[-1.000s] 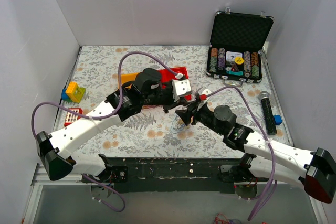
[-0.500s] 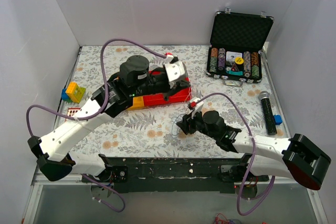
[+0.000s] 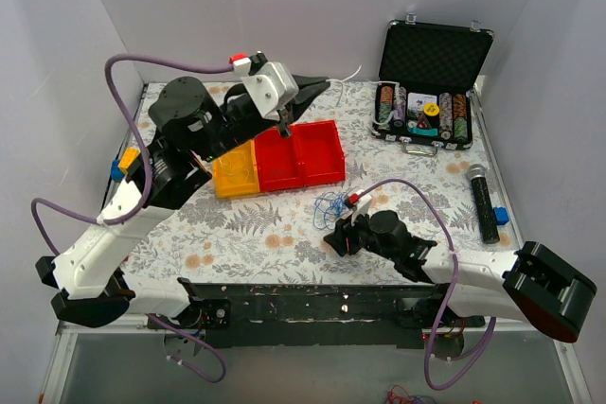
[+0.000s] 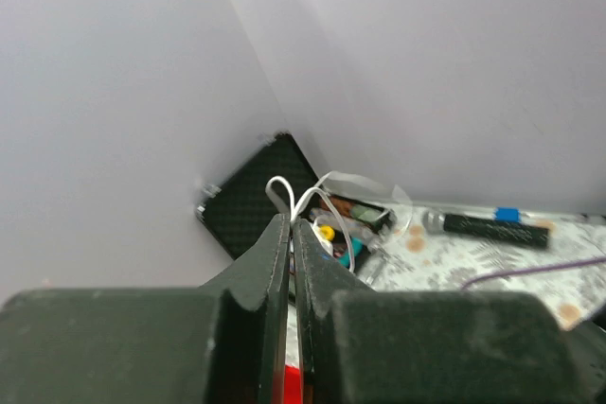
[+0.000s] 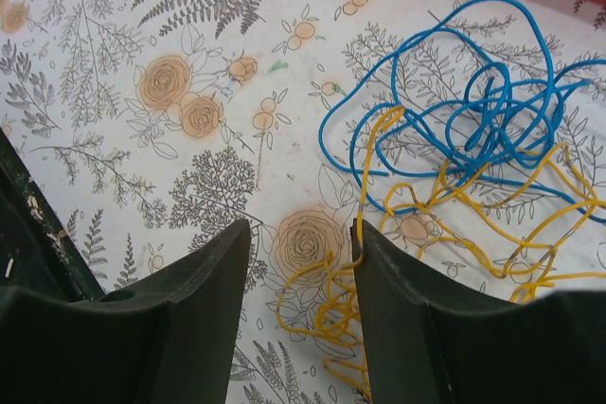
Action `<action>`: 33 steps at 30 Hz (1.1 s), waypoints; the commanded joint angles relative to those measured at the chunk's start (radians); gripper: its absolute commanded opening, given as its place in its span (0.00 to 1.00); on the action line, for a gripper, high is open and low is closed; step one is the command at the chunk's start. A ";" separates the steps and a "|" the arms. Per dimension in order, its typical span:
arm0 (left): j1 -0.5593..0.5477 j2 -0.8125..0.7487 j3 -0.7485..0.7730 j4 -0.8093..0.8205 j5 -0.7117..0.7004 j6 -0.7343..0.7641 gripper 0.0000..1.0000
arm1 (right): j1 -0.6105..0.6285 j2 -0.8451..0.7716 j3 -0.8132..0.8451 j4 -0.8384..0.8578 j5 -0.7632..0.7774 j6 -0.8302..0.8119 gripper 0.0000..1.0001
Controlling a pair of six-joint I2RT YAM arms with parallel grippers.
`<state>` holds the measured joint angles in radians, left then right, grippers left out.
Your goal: Untangle the cables
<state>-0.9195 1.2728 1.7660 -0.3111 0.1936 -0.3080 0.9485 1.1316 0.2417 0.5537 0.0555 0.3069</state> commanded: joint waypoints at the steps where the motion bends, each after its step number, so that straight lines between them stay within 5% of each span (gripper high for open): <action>1: -0.002 -0.010 0.064 0.082 -0.071 0.084 0.00 | 0.001 -0.003 -0.030 0.066 -0.016 0.038 0.56; 6: -0.002 -0.039 -0.005 0.197 -0.233 0.162 0.00 | 0.001 -0.007 -0.024 0.061 -0.042 0.047 0.56; 13: 0.054 -0.179 -0.543 0.687 -0.548 0.431 0.00 | 0.001 -0.069 0.011 -0.006 -0.043 0.027 0.54; 21: 0.323 -0.191 -0.603 0.388 -0.525 0.061 0.00 | 0.001 -0.127 -0.005 -0.034 -0.039 0.034 0.52; 33: 0.441 -0.208 -0.849 0.316 -0.611 -0.087 0.00 | -0.001 -0.161 -0.024 -0.043 -0.037 0.038 0.51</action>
<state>-0.5220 1.0607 0.9821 0.0517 -0.3508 -0.3111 0.9485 0.9962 0.2150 0.4965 0.0189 0.3386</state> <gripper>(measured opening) 0.013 0.520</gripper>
